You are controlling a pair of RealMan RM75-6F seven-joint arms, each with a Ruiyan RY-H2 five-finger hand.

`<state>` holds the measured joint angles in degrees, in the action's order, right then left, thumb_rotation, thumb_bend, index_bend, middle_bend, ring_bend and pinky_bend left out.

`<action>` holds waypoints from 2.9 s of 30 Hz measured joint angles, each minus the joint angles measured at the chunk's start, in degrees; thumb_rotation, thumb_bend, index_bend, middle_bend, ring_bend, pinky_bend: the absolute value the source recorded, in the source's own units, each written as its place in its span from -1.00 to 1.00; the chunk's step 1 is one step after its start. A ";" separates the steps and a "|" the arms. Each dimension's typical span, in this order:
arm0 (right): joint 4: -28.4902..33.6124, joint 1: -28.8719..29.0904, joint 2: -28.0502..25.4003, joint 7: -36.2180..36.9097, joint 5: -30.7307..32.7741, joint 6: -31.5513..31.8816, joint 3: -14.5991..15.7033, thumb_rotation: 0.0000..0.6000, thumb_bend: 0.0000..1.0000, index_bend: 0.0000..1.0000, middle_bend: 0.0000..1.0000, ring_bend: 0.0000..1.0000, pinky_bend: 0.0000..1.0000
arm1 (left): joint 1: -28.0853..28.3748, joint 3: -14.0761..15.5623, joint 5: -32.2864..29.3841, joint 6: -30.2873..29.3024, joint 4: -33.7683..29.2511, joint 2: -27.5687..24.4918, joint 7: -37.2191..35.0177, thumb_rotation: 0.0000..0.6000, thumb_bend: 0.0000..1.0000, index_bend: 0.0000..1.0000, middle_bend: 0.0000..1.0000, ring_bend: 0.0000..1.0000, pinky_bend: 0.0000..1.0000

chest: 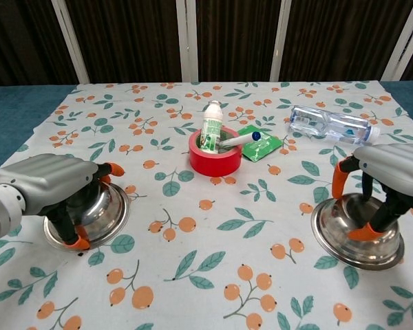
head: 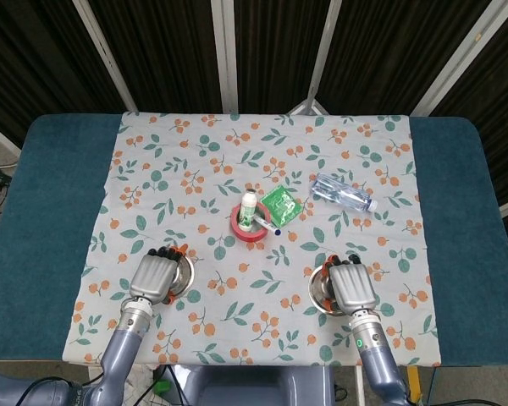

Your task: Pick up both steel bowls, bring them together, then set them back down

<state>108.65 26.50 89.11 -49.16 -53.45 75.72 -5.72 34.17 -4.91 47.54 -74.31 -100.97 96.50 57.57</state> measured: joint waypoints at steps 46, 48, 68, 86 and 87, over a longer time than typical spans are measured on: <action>6.46 4.18 -3.87 -6.80 9.42 4.90 1.02 1.00 -0.69 -0.54 -0.86 -0.87 -0.89 | -6.02 -0.04 17.83 -8.94 -20.25 -20.87 -12.86 1.00 -1.00 -0.70 -0.56 -0.61 -0.26; 6.67 4.29 -3.85 -6.81 9.55 5.06 1.07 1.00 -0.69 -0.54 -0.86 -0.87 -0.89 | -6.11 0.00 17.85 -8.73 -20.21 -20.96 -12.93 1.00 -1.00 -0.70 -0.56 -0.61 -0.26; 3.60 5.71 -2.50 -6.70 14.47 3.15 2.35 1.00 -0.69 -0.54 -0.86 -0.66 -0.89 | -6.86 -0.07 20.67 -7.81 -18.96 -20.80 -16.24 1.00 -1.00 -0.70 -0.58 -0.61 -0.26; 1.19 6.22 -1.04 -6.58 14.46 2.95 3.50 1.00 -0.69 -0.51 -0.51 -0.22 -0.82 | -8.36 -1.22 24.12 -9.15 -17.17 -20.00 -19.08 1.00 -1.00 -0.69 -0.58 -0.61 -0.26; 1.06 6.24 -0.94 -6.51 14.34 2.97 3.52 1.00 -0.69 -0.51 -0.49 -0.21 -0.82 | -8.47 -1.30 24.16 -9.17 -17.09 -19.95 -19.14 1.00 -1.00 -0.69 -0.58 -0.61 -0.26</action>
<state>109.71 32.74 88.17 -55.66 -39.11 78.69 -2.20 25.70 -6.21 71.70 -83.48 -118.05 76.55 38.43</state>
